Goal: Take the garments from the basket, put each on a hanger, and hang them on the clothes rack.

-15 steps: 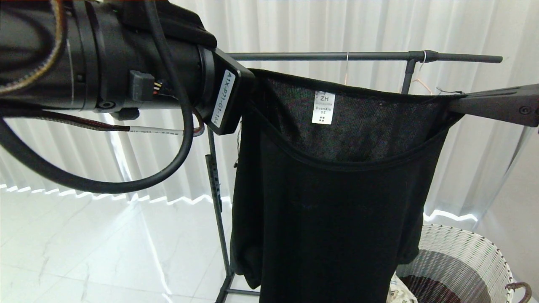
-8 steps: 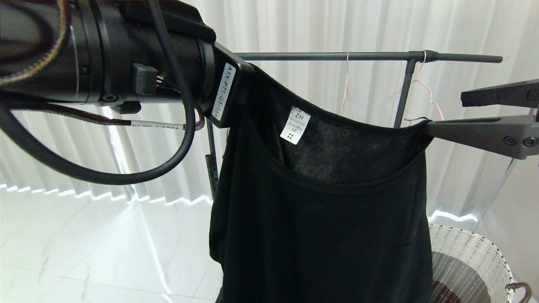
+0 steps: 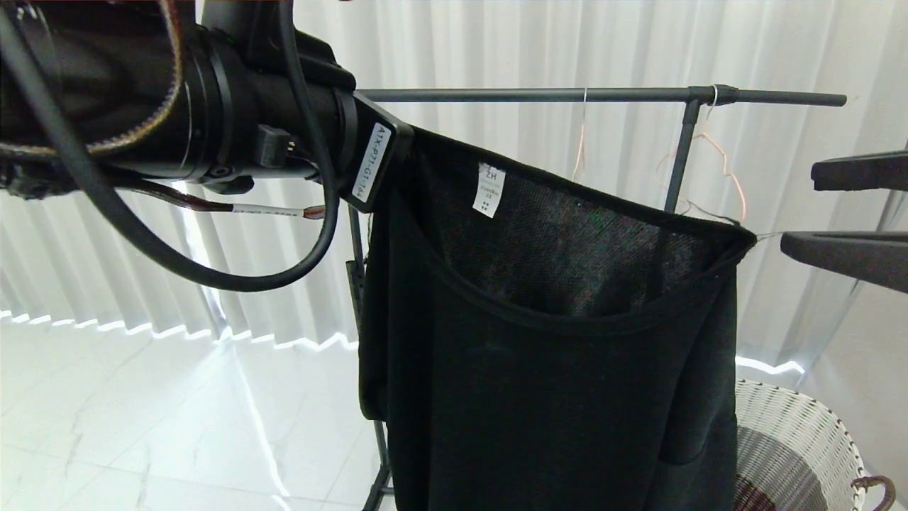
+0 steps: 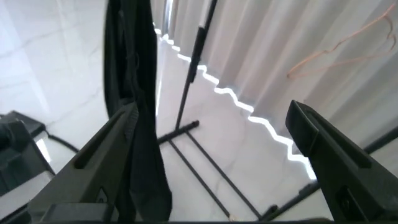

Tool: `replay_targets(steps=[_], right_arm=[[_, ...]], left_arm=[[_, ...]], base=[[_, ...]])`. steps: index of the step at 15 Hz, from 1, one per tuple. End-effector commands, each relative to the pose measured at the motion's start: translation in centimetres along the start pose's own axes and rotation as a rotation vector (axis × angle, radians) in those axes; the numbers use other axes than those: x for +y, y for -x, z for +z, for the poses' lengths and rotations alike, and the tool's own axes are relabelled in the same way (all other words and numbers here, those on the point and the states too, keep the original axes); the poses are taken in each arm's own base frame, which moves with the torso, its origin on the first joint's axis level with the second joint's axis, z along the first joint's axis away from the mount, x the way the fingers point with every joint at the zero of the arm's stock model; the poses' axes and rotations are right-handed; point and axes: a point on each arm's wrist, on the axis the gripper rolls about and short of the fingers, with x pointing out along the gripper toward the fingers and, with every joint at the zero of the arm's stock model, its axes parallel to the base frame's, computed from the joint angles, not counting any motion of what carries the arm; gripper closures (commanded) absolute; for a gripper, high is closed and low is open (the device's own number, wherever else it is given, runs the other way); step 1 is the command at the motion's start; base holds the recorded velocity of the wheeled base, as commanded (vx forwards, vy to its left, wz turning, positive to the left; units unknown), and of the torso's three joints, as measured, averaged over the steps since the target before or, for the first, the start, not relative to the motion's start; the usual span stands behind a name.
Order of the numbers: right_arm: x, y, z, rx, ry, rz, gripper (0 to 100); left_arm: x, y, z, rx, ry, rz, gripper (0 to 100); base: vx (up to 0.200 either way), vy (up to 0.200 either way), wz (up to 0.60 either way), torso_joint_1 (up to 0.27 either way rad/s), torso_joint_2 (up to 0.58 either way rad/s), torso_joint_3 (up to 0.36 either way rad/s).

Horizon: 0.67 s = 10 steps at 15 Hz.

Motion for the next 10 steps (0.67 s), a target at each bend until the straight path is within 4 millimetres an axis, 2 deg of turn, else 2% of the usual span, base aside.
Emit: replay_targets(steps=[1, 3, 5, 7, 10], right_arm=[[0.0, 0.4, 0.0, -0.016, -0.001, -0.001, 0], [-0.7, 0.4, -0.8, 0.007, -0.006, -0.059, 0], [-0.8, 1.1, -0.7, -0.016, -0.01, -0.068, 0], [-1.1, 1.8, -0.8, -0.021, -0.016, -0.107, 0], [-4.0, 3.0, -3.0, 0.143, -0.07, -0.429, 0]], left_arm=[[0.0, -0.6, -0.2, 0.017, 0.0, 0.006, 100], [1.0, -0.8, -0.7, 0.052, 0.009, 0.085, 100], [2.7, -1.2, -1.6, 0.104, 0.029, 0.185, 100], [3.4, -1.2, -1.8, 0.111, 0.041, 0.209, 100], [4.3, 0.2, -2.5, 0.119, 0.053, 0.239, 100]], base=[[0.0, 0.0, 0.0, 0.0, 0.0, 0.0], [0.0, 0.0, 0.0, 0.0, 0.0, 0.0], [0.0, 0.0, 0.0, 0.0, 0.0, 0.0], [0.0, 0.0, 0.0, 0.0, 0.0, 0.0], [0.0, 0.0, 0.0, 0.0, 0.0, 0.0]])
